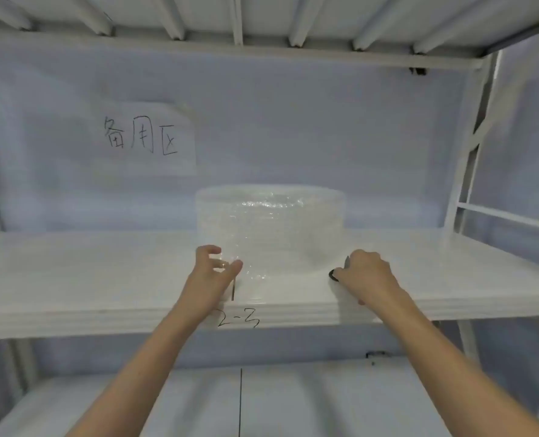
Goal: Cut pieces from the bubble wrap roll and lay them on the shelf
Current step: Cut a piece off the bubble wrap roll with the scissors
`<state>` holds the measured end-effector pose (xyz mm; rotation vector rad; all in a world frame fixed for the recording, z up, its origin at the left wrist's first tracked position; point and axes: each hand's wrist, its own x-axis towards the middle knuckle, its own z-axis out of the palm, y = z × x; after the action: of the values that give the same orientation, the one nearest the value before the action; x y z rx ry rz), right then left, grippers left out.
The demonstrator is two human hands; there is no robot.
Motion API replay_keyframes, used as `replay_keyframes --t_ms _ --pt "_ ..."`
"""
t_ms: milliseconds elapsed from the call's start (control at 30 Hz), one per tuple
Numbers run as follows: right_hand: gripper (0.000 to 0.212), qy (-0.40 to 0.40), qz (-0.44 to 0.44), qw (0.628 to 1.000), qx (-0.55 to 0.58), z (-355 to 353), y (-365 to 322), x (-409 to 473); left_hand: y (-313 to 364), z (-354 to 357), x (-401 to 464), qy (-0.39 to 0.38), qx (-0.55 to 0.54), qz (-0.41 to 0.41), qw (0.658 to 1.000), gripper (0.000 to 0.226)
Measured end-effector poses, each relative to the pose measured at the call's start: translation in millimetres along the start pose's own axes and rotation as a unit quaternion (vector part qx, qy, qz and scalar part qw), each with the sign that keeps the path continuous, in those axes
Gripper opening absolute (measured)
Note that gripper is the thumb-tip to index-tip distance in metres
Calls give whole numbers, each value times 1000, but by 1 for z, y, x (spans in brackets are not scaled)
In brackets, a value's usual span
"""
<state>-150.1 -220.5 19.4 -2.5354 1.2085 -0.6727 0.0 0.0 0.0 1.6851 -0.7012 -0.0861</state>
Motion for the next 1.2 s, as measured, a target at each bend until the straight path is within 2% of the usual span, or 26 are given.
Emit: replay_keyframes --t_ms 100,233,367,467,567,667,767,867,967,1100,1200 --pt "21 -18 25 999 -26 -3 -3 7 2 4 -2 -26 11 -5 1000 52" --pt "21 -48 32 996 -70 -4 -3 14 6 10 6 14 -45 -41 998 61" --pt "23 -98 50 989 -98 -18 -5 19 12 9 16 3 -51 -84 995 41" --pt "20 -132 54 985 -96 -28 -4 22 9 9 20 -35 -48 -78 995 16" --pt "24 -127 51 990 -42 -40 8 18 6 7 18 -60 -28 -49 997 8" --pt "31 -146 68 980 118 -53 27 3 6 3 14 -84 -24 -27 996 14" --pt "26 -194 72 933 295 -58 38 -25 6 -2 12 -112 -23 -25 993 17" --pt "19 -267 88 840 464 -47 29 -60 8 -3 9 -126 -26 -27 991 11" --pt "20 -336 68 781 522 -25 9 -88 10 -1 8 -114 -18 -27 993 6" --pt "25 -348 41 730 587 5 -12 -104 6 2 7 -121 6 -25 992 15" --pt "16 -361 21 696 620 21 -16 -108 1 -1 9 -122 2 -17 992 10"
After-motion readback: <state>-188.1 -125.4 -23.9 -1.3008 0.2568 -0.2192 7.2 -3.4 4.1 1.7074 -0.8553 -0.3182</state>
